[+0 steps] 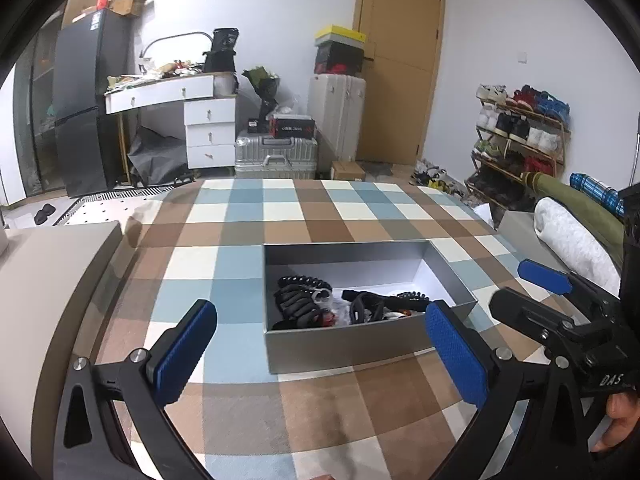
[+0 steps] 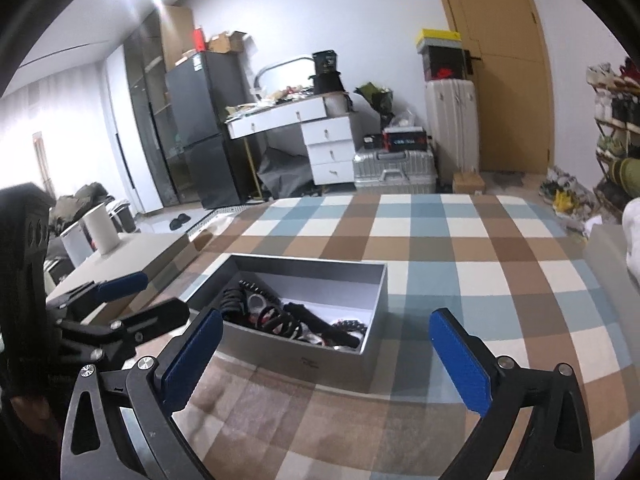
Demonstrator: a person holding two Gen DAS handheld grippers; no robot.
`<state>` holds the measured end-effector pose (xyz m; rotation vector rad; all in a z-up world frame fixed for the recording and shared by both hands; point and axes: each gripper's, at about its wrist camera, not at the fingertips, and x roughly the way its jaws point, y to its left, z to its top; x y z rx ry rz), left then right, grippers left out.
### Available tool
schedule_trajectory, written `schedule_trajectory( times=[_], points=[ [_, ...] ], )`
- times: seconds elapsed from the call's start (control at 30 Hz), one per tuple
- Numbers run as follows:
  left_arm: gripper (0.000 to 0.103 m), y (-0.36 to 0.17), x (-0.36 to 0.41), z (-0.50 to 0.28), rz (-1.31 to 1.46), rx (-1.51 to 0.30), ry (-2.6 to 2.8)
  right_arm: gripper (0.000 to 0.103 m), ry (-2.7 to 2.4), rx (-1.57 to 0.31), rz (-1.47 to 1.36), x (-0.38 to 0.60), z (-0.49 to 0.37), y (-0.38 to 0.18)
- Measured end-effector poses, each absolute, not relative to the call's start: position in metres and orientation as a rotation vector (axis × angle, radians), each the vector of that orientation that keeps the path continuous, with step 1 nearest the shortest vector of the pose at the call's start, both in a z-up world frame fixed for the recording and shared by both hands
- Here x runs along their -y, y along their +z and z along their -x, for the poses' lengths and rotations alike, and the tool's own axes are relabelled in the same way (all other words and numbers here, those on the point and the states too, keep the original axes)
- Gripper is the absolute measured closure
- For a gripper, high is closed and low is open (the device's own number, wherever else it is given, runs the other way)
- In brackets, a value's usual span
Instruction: Organize jewelry
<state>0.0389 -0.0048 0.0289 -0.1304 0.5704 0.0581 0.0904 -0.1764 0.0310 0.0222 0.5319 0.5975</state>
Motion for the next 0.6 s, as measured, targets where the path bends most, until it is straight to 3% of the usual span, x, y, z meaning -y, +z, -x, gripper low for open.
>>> schedule_trajectory(
  times=[0.6],
  points=[
    [0.002, 0.007, 0.003, -0.021, 0.119, -0.524, 0.077, 0.000, 0.665, -0.406, -0.004, 0.175, -0.062, 0.017]
  ],
)
